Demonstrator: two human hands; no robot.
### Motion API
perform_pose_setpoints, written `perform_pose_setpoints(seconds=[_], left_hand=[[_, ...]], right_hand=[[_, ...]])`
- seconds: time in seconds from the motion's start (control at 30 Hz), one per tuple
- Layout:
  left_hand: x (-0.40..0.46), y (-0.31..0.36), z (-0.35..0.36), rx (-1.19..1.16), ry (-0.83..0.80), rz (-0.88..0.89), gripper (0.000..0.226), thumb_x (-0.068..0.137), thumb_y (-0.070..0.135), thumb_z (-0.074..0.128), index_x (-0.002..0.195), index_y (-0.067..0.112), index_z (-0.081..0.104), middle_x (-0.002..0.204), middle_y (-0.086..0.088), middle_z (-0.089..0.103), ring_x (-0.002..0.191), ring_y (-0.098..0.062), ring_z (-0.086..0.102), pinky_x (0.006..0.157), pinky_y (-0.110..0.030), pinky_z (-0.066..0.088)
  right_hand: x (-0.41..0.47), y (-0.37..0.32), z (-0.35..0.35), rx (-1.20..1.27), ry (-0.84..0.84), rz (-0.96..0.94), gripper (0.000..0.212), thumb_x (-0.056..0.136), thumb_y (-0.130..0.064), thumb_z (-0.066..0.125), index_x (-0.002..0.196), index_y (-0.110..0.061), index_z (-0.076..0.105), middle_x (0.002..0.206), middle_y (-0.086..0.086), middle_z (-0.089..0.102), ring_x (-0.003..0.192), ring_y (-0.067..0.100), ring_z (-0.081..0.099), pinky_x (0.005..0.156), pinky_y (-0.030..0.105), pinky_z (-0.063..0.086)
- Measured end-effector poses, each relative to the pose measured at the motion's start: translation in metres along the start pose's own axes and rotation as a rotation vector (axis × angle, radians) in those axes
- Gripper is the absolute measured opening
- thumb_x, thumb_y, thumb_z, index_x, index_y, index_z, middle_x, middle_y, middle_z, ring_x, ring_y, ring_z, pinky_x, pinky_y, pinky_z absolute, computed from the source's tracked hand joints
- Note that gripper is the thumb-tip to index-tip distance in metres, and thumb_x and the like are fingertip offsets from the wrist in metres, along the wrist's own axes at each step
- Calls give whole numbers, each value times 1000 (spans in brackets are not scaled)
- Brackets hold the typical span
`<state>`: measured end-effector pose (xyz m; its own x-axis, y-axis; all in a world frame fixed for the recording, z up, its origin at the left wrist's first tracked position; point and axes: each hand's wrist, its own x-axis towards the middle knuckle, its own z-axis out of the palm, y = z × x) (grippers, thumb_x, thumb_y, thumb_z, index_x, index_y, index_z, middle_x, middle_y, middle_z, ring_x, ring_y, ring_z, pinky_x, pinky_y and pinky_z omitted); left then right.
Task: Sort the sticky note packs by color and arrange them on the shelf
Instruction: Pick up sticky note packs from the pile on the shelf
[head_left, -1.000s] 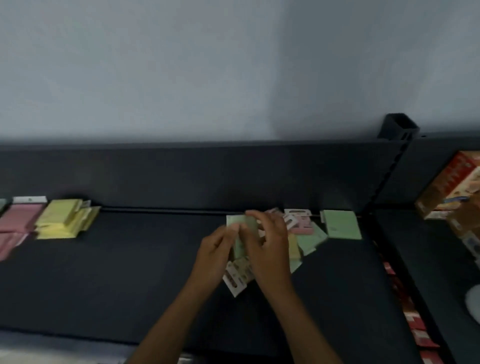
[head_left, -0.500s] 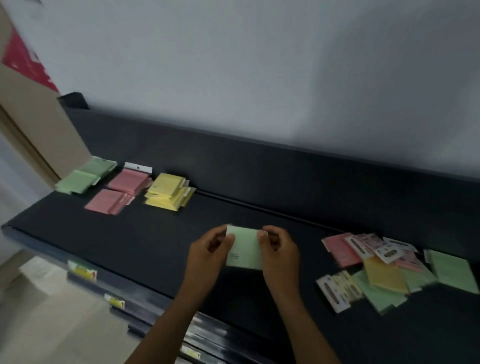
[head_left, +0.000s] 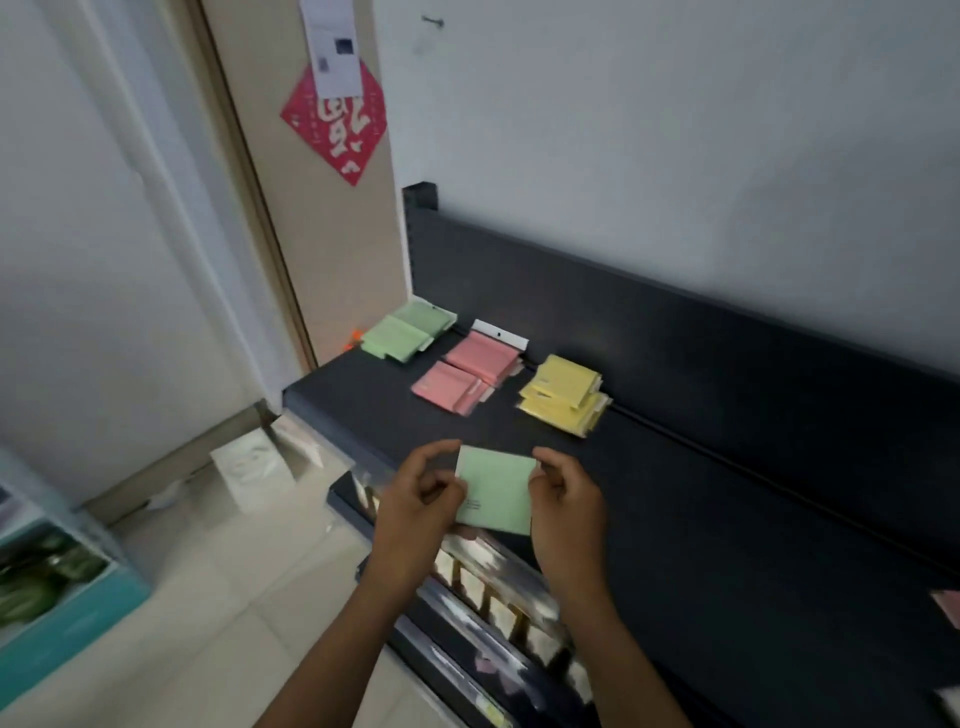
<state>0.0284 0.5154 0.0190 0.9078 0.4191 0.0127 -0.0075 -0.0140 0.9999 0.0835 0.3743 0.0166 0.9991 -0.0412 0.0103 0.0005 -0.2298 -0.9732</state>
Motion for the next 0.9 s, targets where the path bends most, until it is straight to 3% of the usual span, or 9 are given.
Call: perform_pose_setpoints(seconds=[0.1, 0.37, 0.53, 0.7, 0.83, 0.9], left_hand=[[9, 1, -54, -31, 77, 7, 37, 94, -8, 58, 122, 15, 63, 92, -15, 72, 85, -25, 73, 64, -36, 62], [20, 1, -160, 17, 247, 23, 38, 90, -10, 62, 114, 19, 69, 106, 0, 76, 95, -16, 73, 73, -23, 60], [30, -6, -192, 23, 310, 33, 40, 88, -8, 66, 117, 19, 71, 113, 1, 75, 99, -17, 73, 89, -30, 60], [38, -14, -209, 5, 353, 14, 35, 94, 6, 67, 124, 24, 68, 119, 8, 73, 107, -11, 70, 81, -15, 54], [48, -19, -224, -10, 390, 20, 33, 96, 10, 65, 126, 25, 66, 119, 15, 70, 109, -5, 66, 80, -12, 52], [58, -19, -237, 9, 395, 25, 32, 97, 13, 64, 124, 30, 66, 118, 22, 68, 109, 1, 64, 81, -12, 51]], right_hand=[[-8, -16, 53, 19, -78, -23, 31, 99, -14, 53, 128, -21, 62, 116, -1, 66, 96, 8, 65, 67, 16, 54], [-37, -40, 161, 38, -234, -48, 52, 95, -9, 57, 144, -26, 48, 124, 0, 63, 107, 16, 65, 74, 28, 62], [-37, -45, 199, 13, -267, -62, 52, 94, -6, 57, 141, -26, 51, 129, 2, 63, 116, 21, 63, 86, 43, 61], [-31, -47, 233, -14, -290, -74, 52, 94, -5, 58, 140, -26, 52, 128, 3, 63, 111, 19, 64, 87, 40, 60], [-22, -51, 266, -41, -328, -91, 51, 95, -2, 55, 142, -21, 52, 128, 3, 62, 109, 16, 62, 64, 9, 53], [-15, -52, 285, -35, -348, -97, 52, 95, 0, 55, 143, -19, 52, 127, 3, 62, 104, 14, 61, 59, 6, 50]])
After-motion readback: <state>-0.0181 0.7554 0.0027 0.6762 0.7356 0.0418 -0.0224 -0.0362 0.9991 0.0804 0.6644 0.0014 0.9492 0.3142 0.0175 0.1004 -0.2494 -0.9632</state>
